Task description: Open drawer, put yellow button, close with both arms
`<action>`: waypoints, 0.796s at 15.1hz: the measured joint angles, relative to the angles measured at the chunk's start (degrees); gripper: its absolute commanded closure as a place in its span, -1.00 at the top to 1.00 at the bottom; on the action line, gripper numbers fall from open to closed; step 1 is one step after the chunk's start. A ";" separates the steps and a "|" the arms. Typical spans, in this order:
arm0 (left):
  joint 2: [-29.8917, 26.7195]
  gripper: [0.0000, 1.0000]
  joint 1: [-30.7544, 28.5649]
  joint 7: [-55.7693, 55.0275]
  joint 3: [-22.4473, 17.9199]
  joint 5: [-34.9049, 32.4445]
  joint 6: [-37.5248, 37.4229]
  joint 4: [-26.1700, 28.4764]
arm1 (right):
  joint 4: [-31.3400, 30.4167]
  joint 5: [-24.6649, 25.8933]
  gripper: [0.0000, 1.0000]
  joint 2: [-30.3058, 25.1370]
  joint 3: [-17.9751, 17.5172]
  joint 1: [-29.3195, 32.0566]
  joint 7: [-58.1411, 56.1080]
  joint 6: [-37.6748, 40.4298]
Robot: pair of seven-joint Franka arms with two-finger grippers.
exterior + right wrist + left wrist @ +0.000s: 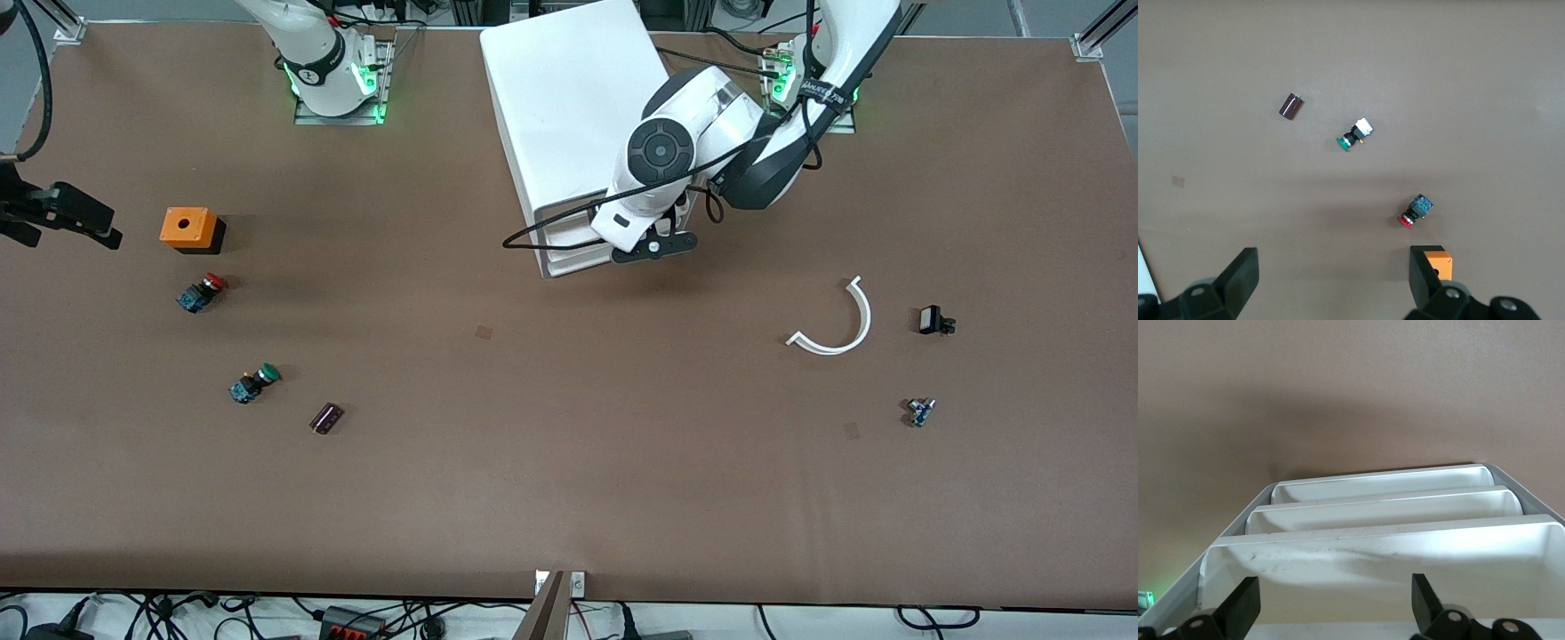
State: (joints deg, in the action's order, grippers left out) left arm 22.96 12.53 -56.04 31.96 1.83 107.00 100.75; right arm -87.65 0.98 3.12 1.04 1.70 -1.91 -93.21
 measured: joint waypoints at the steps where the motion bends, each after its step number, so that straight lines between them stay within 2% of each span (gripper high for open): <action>1: -0.02 1.00 -0.05 0.00 0.00 0.00 0.00 0.00 | -0.17 0.00 1.00 -0.17 0.00 0.00 -0.08 0.00; 4: -0.59 1.00 -0.94 0.00 -0.20 -0.38 0.01 -0.26 | -0.81 0.00 1.00 -0.02 -0.02 0.00 -1.17 -0.15; 6: -1.37 1.00 -2.98 0.32 -0.23 -4.09 -1.07 -1.43 | -1.14 0.00 1.00 0.32 -0.05 -0.02 -1.30 -0.17; 9: -2.32 1.00 -5.74 4.00 -0.40 -10.32 -7.37 -5.92 | -2.13 0.00 1.00 0.37 -0.06 -0.02 -1.30 -0.23; 12: -2.91 1.00 -10.05 10.68 -0.48 -12.09 -12.41 -10.65 | -3.35 0.00 1.00 0.30 -0.06 0.00 -1.30 -1.04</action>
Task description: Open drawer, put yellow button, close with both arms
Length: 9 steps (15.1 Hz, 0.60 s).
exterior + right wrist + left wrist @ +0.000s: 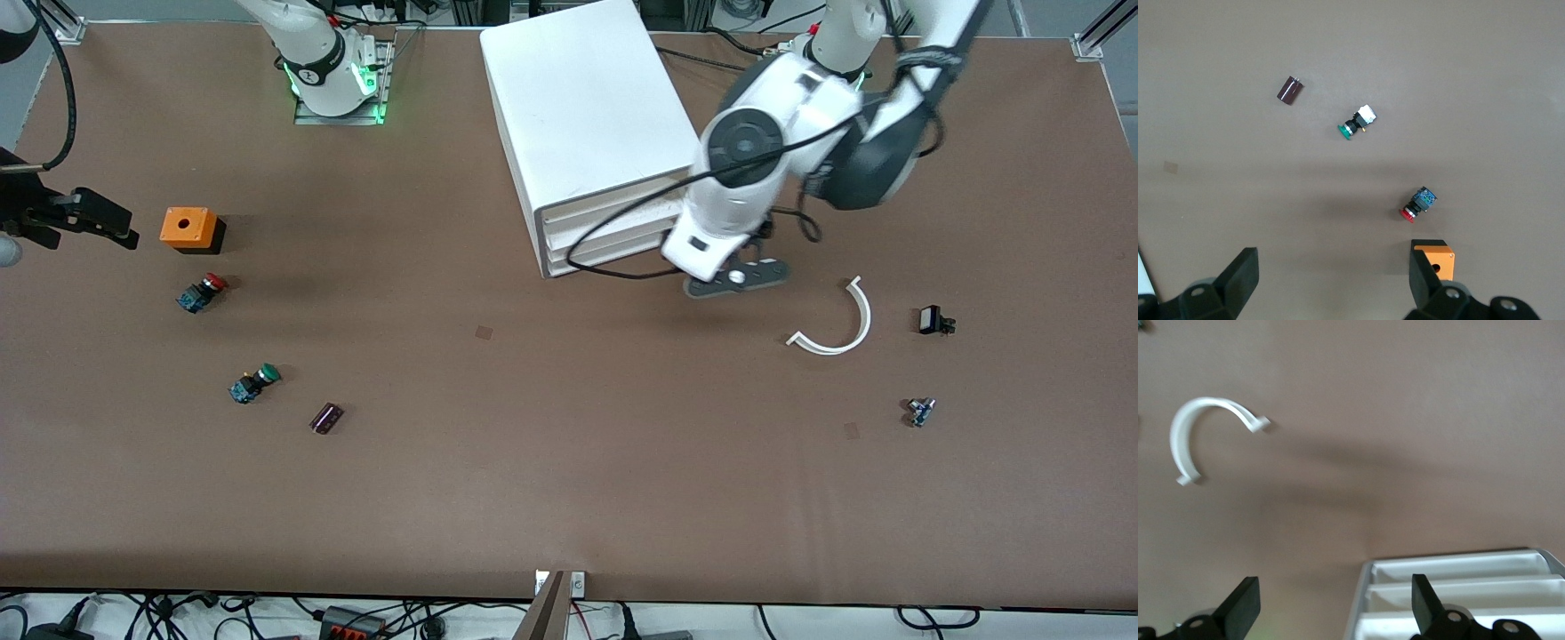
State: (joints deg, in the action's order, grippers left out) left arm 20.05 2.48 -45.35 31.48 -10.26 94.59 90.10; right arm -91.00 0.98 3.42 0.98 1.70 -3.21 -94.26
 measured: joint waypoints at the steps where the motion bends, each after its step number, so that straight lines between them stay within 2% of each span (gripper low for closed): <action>1: -0.20 1.00 -2.09 2.46 -0.01 -0.04 -0.88 -1.29 | -0.59 0.00 1.00 -0.13 0.00 0.00 0.00 -0.72; 4: -0.64 1.00 -7.47 11.44 -0.02 -0.05 -6.33 -6.01 | -3.36 0.00 1.00 -1.77 0.02 0.02 0.00 -2.95; 6: -0.98 1.00 -8.87 19.09 -0.58 -0.04 -11.55 -9.54 | -6.81 0.00 1.00 -4.05 0.10 0.07 0.00 -4.78; 9: -2.99 1.00 -8.65 29.51 -5.30 1.05 -13.80 -11.83 | -10.72 0.00 1.00 -6.58 0.11 0.09 0.03 -5.25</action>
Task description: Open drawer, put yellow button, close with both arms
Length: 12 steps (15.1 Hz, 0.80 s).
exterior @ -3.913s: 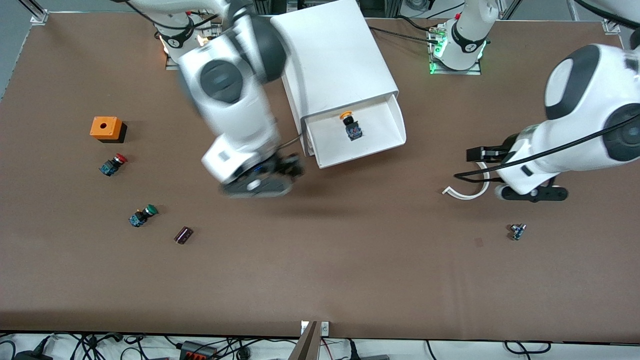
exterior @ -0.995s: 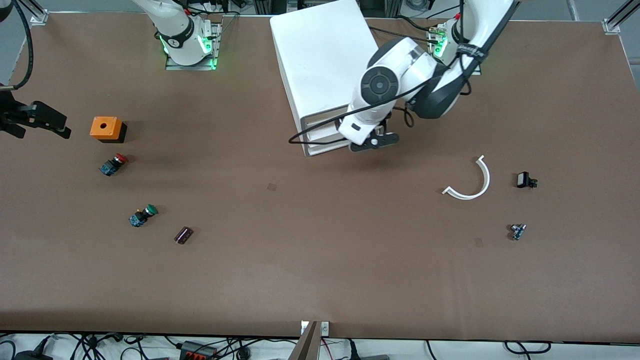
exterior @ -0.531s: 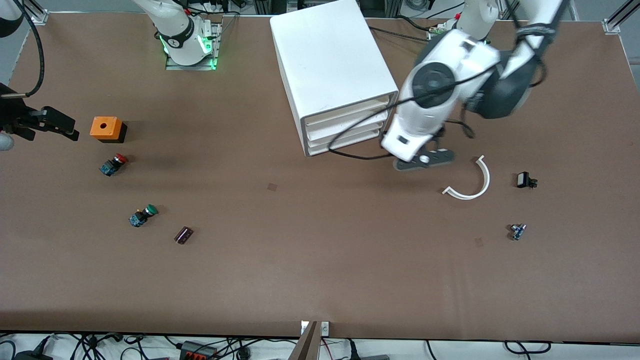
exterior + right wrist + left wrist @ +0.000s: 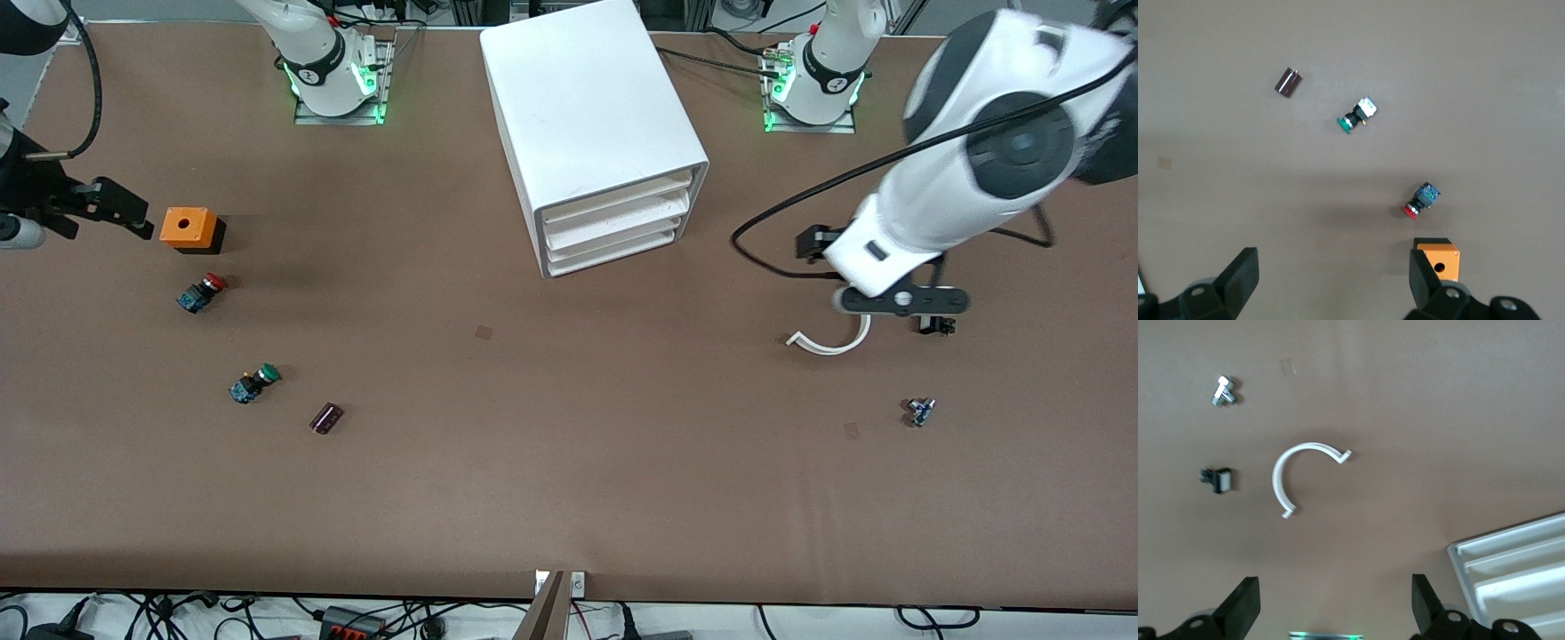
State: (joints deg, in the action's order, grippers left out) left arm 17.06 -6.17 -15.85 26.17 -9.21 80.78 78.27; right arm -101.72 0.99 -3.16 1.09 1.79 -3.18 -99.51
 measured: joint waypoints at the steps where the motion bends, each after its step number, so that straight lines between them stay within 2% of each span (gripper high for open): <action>1: -1.26 1.00 0.47 3.84 -3.20 2.09 -0.04 -0.05 | -0.32 0.00 1.00 -0.33 0.00 0.00 0.00 0.00; 3: -4.00 1.00 3.07 10.95 -11.44 6.86 -0.24 0.58 | -0.32 0.00 1.00 -0.56 -0.03 -0.01 0.00 -0.06; 5: -7.50 1.00 6.24 15.99 -18.48 8.62 1.93 3.96 | -0.19 0.00 1.00 -0.56 -0.08 -0.03 0.00 -0.23; 9: -14.72 1.00 7.37 20.77 -22.12 9.01 14.98 15.69 | -0.11 0.00 1.00 -0.54 -0.18 -0.04 0.00 -0.29; 12: -16.61 1.00 7.40 20.95 -23.52 9.02 20.54 19.83 | -0.11 0.00 1.00 -0.20 -0.20 -0.04 0.00 -0.31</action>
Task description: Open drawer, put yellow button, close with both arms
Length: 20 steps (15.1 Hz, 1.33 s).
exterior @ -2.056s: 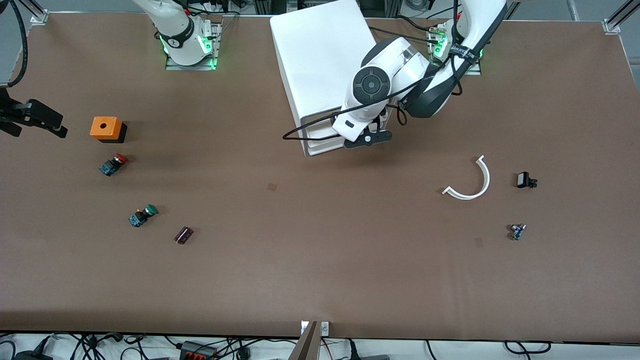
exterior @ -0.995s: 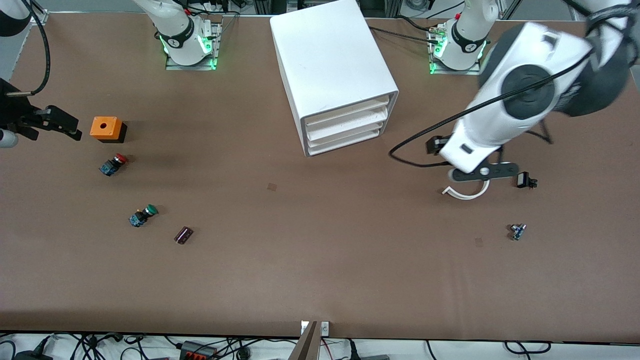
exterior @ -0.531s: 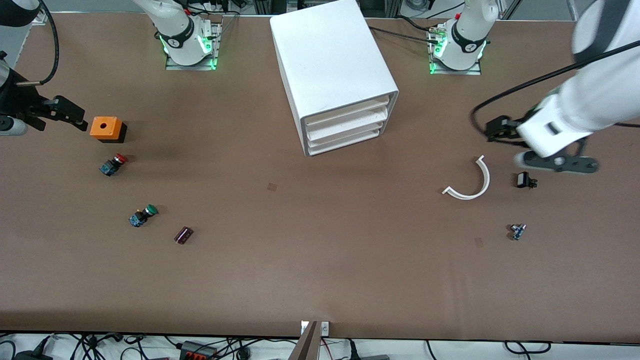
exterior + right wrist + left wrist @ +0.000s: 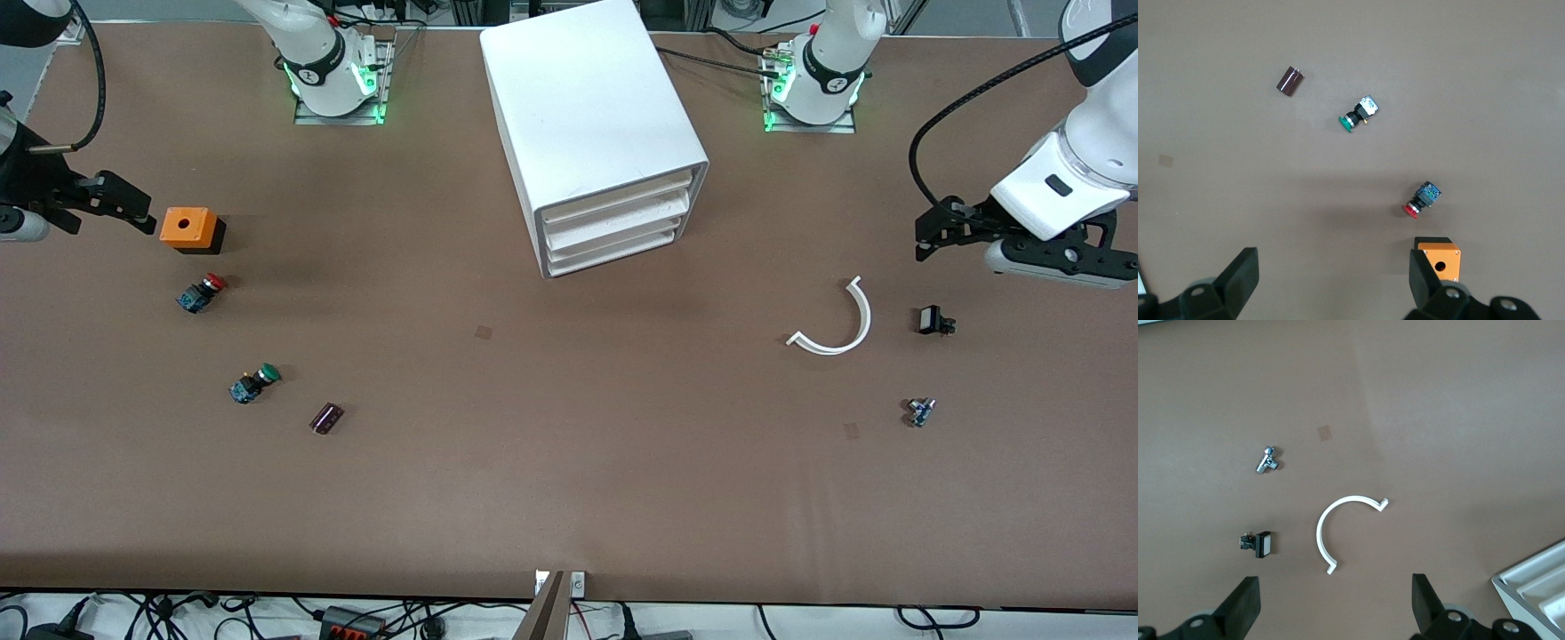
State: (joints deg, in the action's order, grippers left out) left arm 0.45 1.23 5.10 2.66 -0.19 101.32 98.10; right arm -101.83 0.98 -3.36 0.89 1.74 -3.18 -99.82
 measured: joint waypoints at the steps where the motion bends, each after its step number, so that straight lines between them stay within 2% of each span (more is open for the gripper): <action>1: -0.64 1.00 0.00 0.00 -0.19 0.00 -0.53 0.56 | 0.00 0.00 1.00 0.18 0.00 0.00 0.00 -0.01; 6: -3.01 1.00 0.01 -1.70 -0.28 0.01 -5.78 1.17 | 0.43 0.00 1.00 0.59 -0.18 -0.06 -0.03 0.27; 11: -3.06 1.00 0.02 -2.22 -0.27 0.01 -6.95 1.17 | 0.64 0.00 1.00 0.59 -0.18 -0.06 -0.01 2.53; 20: -3.06 1.00 0.18 -2.29 -0.27 0.01 -7.02 1.17 | 0.75 0.03 1.00 0.62 -0.18 -0.06 -0.01 0.78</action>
